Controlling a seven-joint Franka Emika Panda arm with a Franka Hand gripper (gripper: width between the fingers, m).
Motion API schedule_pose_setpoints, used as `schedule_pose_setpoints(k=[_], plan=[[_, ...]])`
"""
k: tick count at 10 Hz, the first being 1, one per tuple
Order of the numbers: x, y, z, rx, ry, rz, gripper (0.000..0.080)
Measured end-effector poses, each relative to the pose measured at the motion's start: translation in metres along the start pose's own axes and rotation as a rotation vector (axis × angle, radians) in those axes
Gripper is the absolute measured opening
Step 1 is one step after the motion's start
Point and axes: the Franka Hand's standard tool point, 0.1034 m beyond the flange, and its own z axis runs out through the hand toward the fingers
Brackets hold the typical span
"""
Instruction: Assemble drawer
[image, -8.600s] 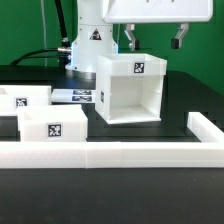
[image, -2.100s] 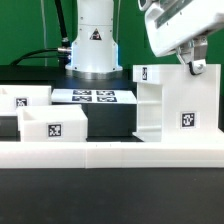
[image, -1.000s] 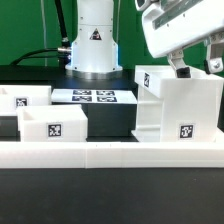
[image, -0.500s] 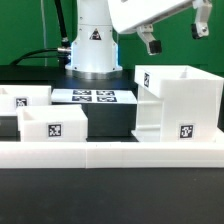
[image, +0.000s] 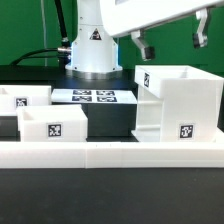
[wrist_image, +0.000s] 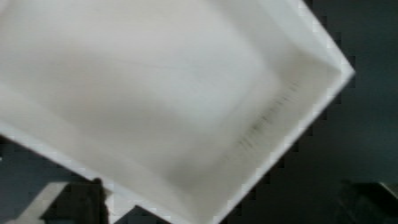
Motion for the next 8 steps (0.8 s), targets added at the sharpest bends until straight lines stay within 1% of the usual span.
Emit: schedule_pose_setpoints(k=[1,2,3,5,6,7,8], plan=[[0.001,0.016,-0.001,-0.012,-0.032,-0.172,0.0649],[0.001,0.027,-0.002,-0.025,-0.061,-0.293,0.0649],[0.002,0.025,-0.002,-0.024,-0.054,-0.344,0.0649],[0.002,0.026,-0.001,-0.022,-0.057,-0.44,0.0649],[0.002,0.032,-0.001,-0.025,-0.061,-0.555,0.0649],[0.002,0.047,-0.001,-0.04,-0.071,-0.639,0.0649],[0.002,0.062,-0.002,-0.054,-0.077,-0.63,0.0649]])
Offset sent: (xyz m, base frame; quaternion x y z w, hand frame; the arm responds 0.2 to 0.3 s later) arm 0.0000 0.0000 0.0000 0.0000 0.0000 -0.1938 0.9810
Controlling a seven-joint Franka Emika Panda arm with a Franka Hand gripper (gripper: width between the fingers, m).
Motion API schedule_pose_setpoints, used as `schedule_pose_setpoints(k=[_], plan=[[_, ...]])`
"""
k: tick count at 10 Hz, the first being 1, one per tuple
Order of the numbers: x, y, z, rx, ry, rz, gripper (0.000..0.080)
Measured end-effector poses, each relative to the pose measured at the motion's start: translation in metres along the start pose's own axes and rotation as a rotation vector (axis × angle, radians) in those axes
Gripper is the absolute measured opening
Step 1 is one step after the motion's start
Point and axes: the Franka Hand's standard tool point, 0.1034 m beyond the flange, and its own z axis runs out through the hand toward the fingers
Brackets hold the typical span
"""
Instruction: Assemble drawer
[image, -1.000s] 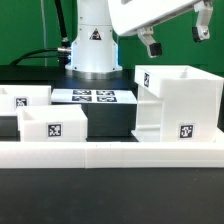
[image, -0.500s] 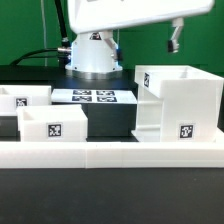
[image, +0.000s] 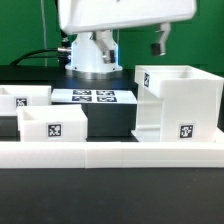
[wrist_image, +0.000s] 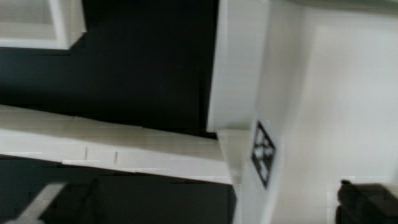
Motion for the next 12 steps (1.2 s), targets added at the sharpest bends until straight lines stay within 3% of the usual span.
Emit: schedule_pose_setpoints(k=[3,4,8,10,12], plan=[[-0.035,0.045,0.012,-0.045,0.014,-0.026,0.0649],[-0.042,0.055,0.019,-0.043,0.004,-0.029,0.0649],[-0.042,0.054,0.021,-0.041,0.001,-0.01,0.0649],[-0.052,0.054,0.039,-0.033,-0.027,0.06,0.0649],[-0.058,0.055,0.054,-0.047,-0.027,0.061,0.0649]])
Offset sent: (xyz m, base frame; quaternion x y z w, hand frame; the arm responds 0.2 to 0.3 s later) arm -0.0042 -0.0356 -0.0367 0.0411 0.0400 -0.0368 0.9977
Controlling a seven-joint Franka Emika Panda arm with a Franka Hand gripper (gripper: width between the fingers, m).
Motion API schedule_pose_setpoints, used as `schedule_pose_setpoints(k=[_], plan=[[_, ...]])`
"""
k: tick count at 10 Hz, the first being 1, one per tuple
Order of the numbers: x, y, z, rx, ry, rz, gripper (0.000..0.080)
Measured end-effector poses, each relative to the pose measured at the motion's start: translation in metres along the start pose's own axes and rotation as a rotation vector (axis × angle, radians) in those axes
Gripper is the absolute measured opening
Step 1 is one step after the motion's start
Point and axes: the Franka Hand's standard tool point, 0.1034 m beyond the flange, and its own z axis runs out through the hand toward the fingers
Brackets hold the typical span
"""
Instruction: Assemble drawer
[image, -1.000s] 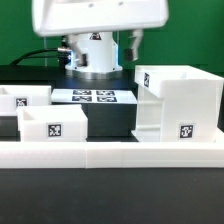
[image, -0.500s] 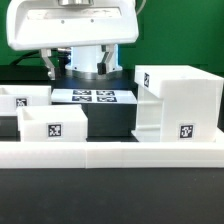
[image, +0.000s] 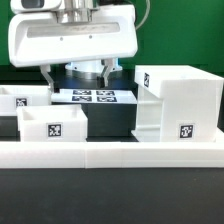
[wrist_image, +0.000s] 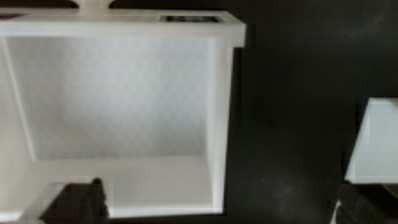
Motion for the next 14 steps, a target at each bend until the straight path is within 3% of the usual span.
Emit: schedule_pose_setpoints(k=[4,9,10,11,12,13,14], plan=[[-0.015,0.004,0.033,-0.053,0.025,-0.007,0.0649],[-0.023,0.003,0.056,-0.079,0.031,-0.015,0.0649],[-0.024,0.003,0.056,-0.078,0.031,-0.015,0.0617],[-0.024,0.003,0.056,-0.078,0.03,-0.014,0.0481],[-0.023,0.003,0.056,-0.078,0.031,-0.014,0.0481],[-0.023,0.003,0.055,-0.079,0.032,-0.014,0.0293],[-0.023,0.003,0.054,-0.079,0.033,-0.014,0.0293]])
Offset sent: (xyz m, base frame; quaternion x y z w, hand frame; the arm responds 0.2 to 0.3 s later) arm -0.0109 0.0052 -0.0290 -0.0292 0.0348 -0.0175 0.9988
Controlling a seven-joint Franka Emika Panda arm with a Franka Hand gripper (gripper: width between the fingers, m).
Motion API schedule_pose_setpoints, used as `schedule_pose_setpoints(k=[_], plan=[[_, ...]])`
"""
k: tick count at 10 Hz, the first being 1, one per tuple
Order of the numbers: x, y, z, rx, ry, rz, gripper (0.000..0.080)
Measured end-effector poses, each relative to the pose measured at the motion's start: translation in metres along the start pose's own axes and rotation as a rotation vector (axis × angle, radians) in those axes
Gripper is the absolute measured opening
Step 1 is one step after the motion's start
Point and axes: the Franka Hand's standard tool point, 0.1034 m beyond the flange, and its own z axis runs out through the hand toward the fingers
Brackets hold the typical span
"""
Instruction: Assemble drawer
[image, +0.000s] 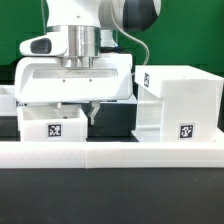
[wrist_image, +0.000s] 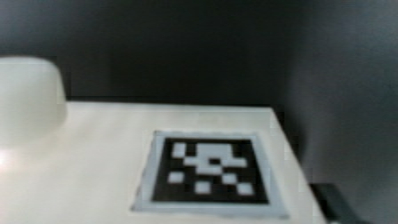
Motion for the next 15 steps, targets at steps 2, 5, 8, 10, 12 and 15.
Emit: schedule_pose_setpoints(k=[2,5,8,10,12,15], plan=[[-0.001,0.0,0.001,0.0,-0.001,0.0,0.004],[-0.001,0.0,0.001,0.0,-0.001,0.0,0.004],[-0.001,-0.002,-0.005,0.002,-0.004,-0.075,0.004],[-0.005,-0.008,-0.013,0.011,-0.009,-0.112,0.0041],[-0.017,-0.013,-0.021,0.015,-0.016,-0.161,0.0041],[-0.019,-0.014,-0.019,0.015,-0.021,-0.228,0.0041]])
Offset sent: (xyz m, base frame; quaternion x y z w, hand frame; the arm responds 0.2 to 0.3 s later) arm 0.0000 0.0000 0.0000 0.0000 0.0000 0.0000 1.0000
